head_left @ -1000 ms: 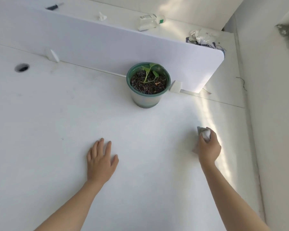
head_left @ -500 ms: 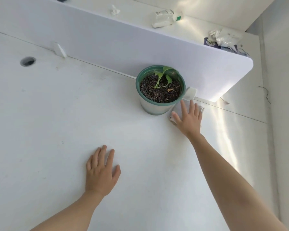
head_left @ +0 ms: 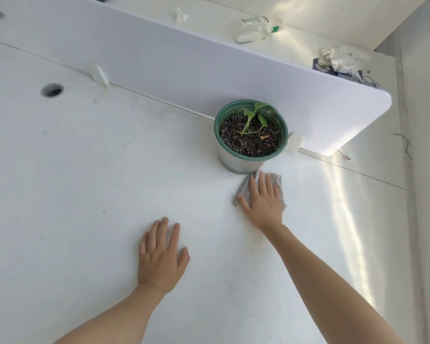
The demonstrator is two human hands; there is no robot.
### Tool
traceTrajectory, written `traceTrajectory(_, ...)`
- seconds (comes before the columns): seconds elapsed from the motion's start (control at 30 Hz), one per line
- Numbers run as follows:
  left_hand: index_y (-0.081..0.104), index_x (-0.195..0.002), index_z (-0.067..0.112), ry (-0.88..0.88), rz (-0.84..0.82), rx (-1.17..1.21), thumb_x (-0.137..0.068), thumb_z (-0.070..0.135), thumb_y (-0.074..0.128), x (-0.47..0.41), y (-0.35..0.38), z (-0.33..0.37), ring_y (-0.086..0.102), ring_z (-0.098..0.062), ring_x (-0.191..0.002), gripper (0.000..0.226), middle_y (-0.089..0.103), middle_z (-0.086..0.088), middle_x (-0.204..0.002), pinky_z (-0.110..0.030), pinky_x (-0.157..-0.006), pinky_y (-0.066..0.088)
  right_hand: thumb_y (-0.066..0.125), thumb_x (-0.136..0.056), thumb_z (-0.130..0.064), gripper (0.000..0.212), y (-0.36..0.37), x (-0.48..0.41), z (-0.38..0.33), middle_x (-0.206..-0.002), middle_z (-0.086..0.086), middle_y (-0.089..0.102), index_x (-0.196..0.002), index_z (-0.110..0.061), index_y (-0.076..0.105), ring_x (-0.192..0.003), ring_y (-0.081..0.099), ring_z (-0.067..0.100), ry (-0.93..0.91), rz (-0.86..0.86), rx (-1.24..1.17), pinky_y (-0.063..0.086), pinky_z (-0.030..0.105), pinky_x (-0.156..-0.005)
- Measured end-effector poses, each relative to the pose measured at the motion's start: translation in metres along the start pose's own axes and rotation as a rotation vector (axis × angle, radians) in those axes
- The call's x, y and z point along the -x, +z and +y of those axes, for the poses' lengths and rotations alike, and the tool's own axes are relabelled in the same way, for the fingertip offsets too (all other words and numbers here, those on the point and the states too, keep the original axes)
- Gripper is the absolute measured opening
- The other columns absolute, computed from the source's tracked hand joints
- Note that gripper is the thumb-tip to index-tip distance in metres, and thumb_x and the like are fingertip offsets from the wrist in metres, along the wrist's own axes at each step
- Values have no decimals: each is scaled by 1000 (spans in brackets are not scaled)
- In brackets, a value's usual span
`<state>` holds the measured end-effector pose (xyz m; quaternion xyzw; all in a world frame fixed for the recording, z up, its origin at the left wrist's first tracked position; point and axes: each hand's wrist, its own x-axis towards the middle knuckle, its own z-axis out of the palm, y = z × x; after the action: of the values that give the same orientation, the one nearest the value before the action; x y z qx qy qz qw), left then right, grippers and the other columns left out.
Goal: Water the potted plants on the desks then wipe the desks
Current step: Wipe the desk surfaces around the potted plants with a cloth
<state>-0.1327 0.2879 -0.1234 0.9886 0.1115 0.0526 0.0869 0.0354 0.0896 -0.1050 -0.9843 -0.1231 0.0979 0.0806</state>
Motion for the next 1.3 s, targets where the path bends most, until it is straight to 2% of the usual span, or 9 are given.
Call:
traceTrajectory(0.17,46,-117,12,-4,-14,16,-74,38,38,-1,-3,1,38,-31,-117,51,61,-22,-121,-44,-91,28,41,-90,-34,42,11,31,-27,-116,10,67,-109,-5,64,-106,64,28,-424,203,-83,52,36,-88)
traceTrajectory(0.3,45,-118,12,-3,-4,24,-74,38,38,0,-2,1,38,-31,-117,52,61,-22,-122,-44,-92,28,56,-80,-21,27,-7,14,-41,-90,3,73,-97,-7,71,-81,68,18,-500,426,-254,54,27,-62)
traceTrajectory(0.43,44,-120,12,11,2,0,-75,38,38,0,1,0,38,-31,-118,52,61,-21,-123,-44,-92,29,59,-80,-16,26,-31,-46,-91,-93,10,72,-99,-2,69,-80,66,20,-565,555,-148,51,25,-65)
traceTrajectory(0.53,45,-120,12,15,5,-6,-74,38,38,0,2,-1,38,-31,-119,53,61,-21,-124,-44,-93,29,65,-77,-13,29,-34,-89,-130,-104,19,68,-100,3,66,-89,68,27,-383,291,147,57,33,-69)
traceTrajectory(0.63,45,-121,12,16,2,-5,-74,38,39,1,2,0,38,-31,-119,53,61,-20,-124,-44,-94,29,38,-96,-29,57,-16,-116,-145,-153,24,12,-140,4,22,-139,17,41,-136,-25,198,20,46,-113)
traceTrajectory(0.77,44,-122,13,20,-6,-38,-74,38,39,-1,3,-1,38,-31,-120,55,61,-20,-124,-44,-95,29,21,-93,-53,62,-2,-117,-158,-157,5,-6,-146,-23,10,-142,-12,34,-197,-156,8,-7,50,-113)
traceTrajectory(1.07,44,-122,13,14,-3,-26,-74,39,39,-1,0,-2,37,-31,-120,55,60,-20,-125,-44,-95,28,15,-95,-45,55,14,-17,-82,-139,11,48,-135,-14,36,-125,48,33,-789,-77,151,38,50,-102)
traceTrajectory(1.2,43,-121,13,9,-16,-10,-73,39,38,0,0,-2,36,-31,-121,54,60,-21,-125,-44,-94,27,27,-94,-35,51,11,9,-22,-139,21,45,-135,-6,32,-125,48,34,-721,19,104,40,45,-102)
traceTrajectory(1.3,44,-120,13,0,-16,4,-74,38,37,0,0,-2,36,-31,-120,53,60,-21,-124,-44,-94,27,47,-86,-18,50,-8,17,19,-135,21,50,-134,-4,41,-115,57,35,-305,200,-191,48,36,-89)
